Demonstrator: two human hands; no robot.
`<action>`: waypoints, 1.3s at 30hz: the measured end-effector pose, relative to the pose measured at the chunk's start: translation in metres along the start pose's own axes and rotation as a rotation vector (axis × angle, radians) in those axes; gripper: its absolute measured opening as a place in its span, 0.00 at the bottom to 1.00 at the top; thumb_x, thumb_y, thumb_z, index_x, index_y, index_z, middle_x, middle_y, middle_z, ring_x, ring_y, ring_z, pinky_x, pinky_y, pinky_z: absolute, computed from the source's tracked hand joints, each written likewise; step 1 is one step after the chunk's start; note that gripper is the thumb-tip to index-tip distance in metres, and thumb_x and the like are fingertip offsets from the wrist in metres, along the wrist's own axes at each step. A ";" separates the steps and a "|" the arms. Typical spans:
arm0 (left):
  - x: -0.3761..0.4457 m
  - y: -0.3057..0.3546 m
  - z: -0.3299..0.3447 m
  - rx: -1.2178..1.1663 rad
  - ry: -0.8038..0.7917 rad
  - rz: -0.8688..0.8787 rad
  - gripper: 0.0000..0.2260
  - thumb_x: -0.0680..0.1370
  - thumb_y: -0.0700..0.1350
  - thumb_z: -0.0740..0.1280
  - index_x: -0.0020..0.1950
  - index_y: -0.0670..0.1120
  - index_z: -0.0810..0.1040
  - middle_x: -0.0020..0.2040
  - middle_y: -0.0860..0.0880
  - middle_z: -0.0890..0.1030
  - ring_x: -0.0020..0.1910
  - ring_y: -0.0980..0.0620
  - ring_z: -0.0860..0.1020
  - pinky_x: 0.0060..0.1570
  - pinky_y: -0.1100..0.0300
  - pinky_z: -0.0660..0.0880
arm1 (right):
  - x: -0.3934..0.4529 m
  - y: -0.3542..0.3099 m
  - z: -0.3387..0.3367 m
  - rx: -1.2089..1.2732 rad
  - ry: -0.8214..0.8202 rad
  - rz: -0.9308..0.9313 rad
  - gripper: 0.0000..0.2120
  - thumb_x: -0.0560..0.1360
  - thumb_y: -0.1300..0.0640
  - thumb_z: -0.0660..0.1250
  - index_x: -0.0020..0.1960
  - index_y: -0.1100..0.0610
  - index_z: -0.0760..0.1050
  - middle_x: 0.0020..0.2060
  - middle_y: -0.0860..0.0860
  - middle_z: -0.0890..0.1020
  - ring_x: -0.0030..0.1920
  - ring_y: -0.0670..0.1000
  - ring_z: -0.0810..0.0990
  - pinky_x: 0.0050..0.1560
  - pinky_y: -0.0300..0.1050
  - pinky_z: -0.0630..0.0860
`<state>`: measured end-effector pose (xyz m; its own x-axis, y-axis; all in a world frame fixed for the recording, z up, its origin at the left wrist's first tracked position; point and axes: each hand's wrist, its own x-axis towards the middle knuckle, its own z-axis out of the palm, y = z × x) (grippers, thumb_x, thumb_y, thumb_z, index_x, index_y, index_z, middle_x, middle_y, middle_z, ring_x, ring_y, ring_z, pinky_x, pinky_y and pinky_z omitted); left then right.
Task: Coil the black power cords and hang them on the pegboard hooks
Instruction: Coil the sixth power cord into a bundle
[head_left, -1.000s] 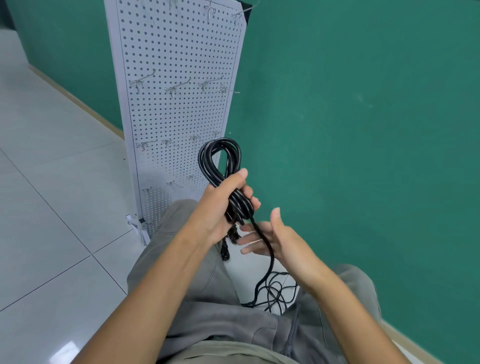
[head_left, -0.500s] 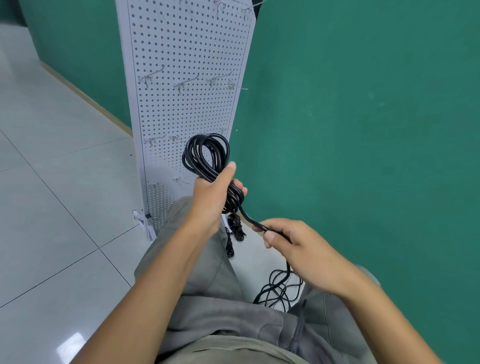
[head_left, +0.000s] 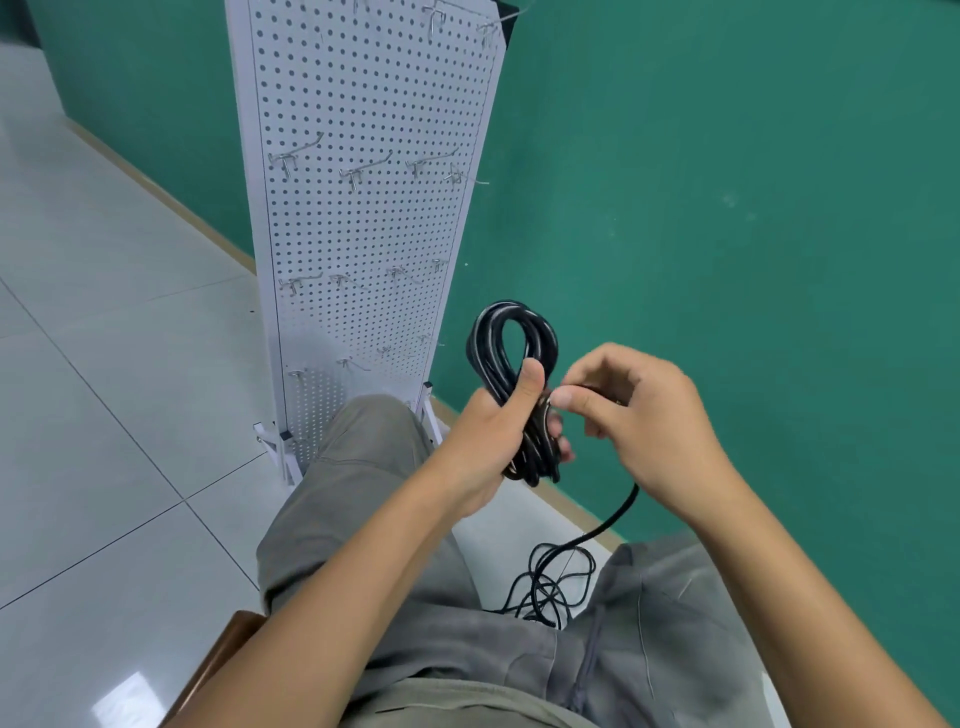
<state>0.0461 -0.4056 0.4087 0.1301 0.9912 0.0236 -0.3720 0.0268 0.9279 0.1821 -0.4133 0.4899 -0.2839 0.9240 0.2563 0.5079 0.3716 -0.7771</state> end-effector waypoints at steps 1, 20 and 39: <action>-0.002 0.000 0.003 -0.011 -0.047 -0.007 0.33 0.71 0.69 0.60 0.49 0.38 0.79 0.32 0.49 0.77 0.33 0.46 0.81 0.40 0.48 0.80 | 0.000 0.001 0.000 0.080 0.044 0.038 0.11 0.72 0.66 0.77 0.45 0.61 0.75 0.32 0.50 0.81 0.26 0.46 0.73 0.29 0.36 0.73; -0.002 0.021 -0.012 -0.410 -0.161 -0.155 0.12 0.79 0.40 0.66 0.36 0.46 0.70 0.31 0.51 0.70 0.29 0.54 0.73 0.43 0.55 0.82 | -0.022 0.062 -0.003 0.200 -0.074 0.165 0.04 0.80 0.61 0.68 0.47 0.62 0.79 0.36 0.51 0.82 0.38 0.47 0.79 0.46 0.34 0.74; 0.003 -0.010 0.000 0.031 -0.097 -0.124 0.04 0.73 0.41 0.70 0.46 0.45 0.80 0.41 0.48 0.84 0.46 0.47 0.80 0.45 0.56 0.76 | -0.015 0.003 0.011 0.250 0.072 0.056 0.10 0.85 0.56 0.61 0.47 0.60 0.75 0.71 0.47 0.73 0.62 0.35 0.73 0.48 0.26 0.75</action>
<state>0.0503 -0.4028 0.4000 0.2622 0.9633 -0.0572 -0.3196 0.1426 0.9368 0.1789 -0.4273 0.4769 -0.1980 0.9499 0.2420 0.3016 0.2939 -0.9070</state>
